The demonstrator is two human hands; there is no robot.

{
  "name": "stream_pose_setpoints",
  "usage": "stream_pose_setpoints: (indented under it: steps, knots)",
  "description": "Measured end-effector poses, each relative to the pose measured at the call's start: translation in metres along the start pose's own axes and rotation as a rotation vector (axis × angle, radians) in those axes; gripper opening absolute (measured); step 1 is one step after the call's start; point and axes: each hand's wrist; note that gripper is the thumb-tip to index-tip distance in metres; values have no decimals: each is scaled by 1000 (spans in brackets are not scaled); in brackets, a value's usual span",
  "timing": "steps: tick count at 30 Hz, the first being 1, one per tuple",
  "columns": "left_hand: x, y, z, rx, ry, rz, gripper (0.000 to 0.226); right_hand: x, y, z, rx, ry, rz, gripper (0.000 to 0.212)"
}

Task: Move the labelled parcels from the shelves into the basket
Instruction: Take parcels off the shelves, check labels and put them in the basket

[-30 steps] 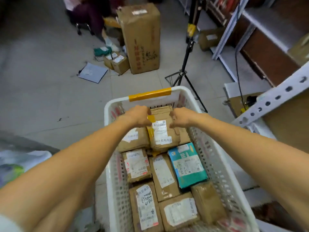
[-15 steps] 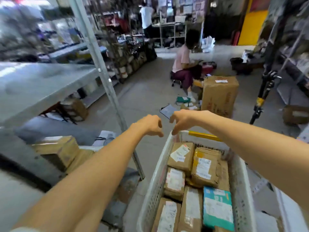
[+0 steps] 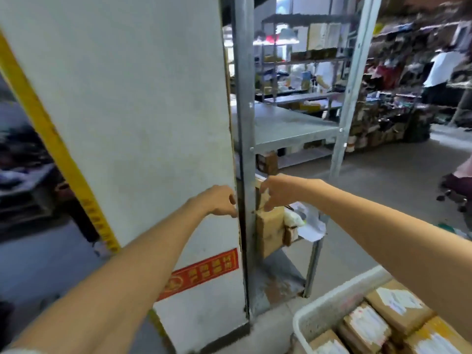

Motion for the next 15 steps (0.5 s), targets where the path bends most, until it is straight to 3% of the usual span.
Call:
stream_pose_setpoints:
  steps: [4, 10, 15]
  knots:
    - [-16, 92, 78, -227, 53, -79, 49, 3, -1, 105, -174, -55, 29, 67]
    - [-27, 272, 165, -534, 21, -129, 31, 5, 33, 265, -587, 9, 94, 56]
    - [-33, 428, 207, -844, -2, -139, 38, 5, 80, 401, -924, 61, 106, 57]
Point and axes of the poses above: each hand's wrist, its own y-axis away from the middle knuckle, its own x-axis out of the palm, z = x × y, and after that the axes turned 5 degrees about -z, right-handed
